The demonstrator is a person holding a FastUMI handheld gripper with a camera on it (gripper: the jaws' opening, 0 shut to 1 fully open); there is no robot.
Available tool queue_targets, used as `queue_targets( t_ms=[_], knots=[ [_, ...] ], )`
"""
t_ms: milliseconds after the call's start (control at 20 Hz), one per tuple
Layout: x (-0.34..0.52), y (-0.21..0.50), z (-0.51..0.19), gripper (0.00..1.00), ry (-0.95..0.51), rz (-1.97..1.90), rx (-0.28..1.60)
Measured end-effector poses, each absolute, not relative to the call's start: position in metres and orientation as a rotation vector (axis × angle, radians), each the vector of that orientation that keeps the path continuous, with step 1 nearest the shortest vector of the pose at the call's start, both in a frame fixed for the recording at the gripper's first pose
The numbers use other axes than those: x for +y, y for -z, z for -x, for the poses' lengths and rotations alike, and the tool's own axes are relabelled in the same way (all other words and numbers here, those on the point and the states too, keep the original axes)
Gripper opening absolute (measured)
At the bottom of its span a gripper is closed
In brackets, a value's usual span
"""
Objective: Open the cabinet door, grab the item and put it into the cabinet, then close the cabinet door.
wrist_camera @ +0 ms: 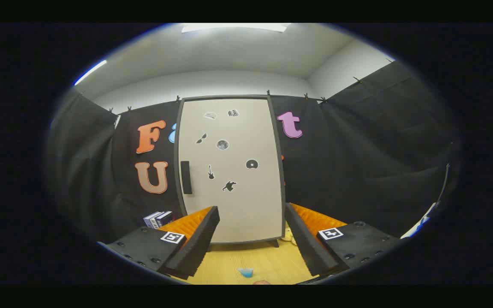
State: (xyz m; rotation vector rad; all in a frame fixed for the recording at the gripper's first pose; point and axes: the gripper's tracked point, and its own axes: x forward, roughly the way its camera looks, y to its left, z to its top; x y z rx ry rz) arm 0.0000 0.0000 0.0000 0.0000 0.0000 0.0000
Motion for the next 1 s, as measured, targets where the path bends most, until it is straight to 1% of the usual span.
queue_targets(
  t_ms=[200, 350, 500, 750, 1000],
  knots=[
    [0.012, -0.021, 0.016, 0.98, 0.018, 0.028, -0.031],
    [0.029, -0.033, 0.019, 0.98, 0.002, 0.04, -0.056],
    [0.041, -0.034, 0.017, 0.98, -0.006, 0.006, -0.025],
    [0.049, -0.034, -0.017, 0.98, -0.005, 0.024, -0.05],
    [0.085, -0.012, -0.044, 0.98, -0.097, 0.012, 0.01]
  ],
)
